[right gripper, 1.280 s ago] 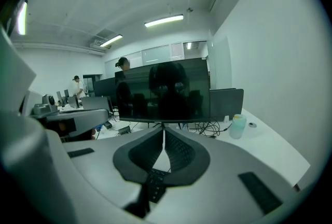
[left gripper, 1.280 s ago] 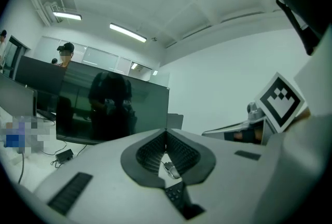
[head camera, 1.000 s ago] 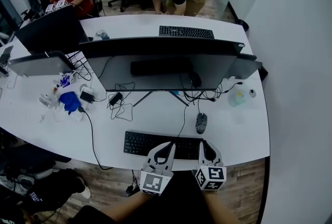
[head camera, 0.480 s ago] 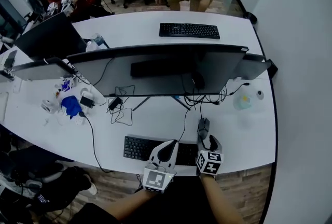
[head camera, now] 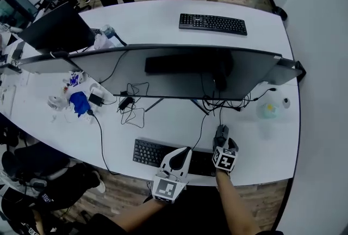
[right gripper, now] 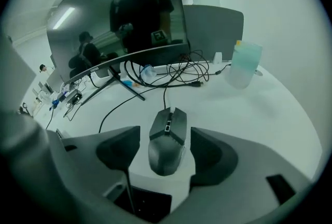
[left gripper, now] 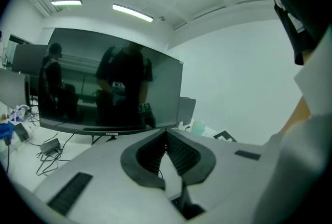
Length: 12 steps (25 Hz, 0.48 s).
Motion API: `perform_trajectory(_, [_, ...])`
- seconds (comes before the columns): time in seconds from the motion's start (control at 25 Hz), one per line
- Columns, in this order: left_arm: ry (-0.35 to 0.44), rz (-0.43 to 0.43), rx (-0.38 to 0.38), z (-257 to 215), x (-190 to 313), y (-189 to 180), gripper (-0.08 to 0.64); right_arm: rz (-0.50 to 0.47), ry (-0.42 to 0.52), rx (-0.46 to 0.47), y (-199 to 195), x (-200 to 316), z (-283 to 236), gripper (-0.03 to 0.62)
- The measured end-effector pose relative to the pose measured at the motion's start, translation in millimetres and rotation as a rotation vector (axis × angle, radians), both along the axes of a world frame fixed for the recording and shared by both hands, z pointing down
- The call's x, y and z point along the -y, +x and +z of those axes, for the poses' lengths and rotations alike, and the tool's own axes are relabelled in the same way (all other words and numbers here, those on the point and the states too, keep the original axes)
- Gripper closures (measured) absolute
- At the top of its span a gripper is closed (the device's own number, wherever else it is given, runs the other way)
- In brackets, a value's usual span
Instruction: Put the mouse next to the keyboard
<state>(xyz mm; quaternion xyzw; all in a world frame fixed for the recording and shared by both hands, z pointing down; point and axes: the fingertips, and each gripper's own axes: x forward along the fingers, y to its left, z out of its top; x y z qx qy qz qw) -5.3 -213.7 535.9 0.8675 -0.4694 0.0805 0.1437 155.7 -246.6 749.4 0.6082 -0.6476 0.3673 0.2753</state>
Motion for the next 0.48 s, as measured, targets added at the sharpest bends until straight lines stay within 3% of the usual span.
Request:
perform_trajectory(0.16, [-0.017,-0.001,0.024,9.2,1.5,-2.8,0.546,-0.025,-0.045,0.000,-3.6,4.3,16.1,0.278])
perform_trajectory(0.48, [-0.046,-0.043,-0.013,10.8,15.7,-13.0,0.546,-0.045,-0.061,-0.076,-1.7,11.4,29.2,0.278])
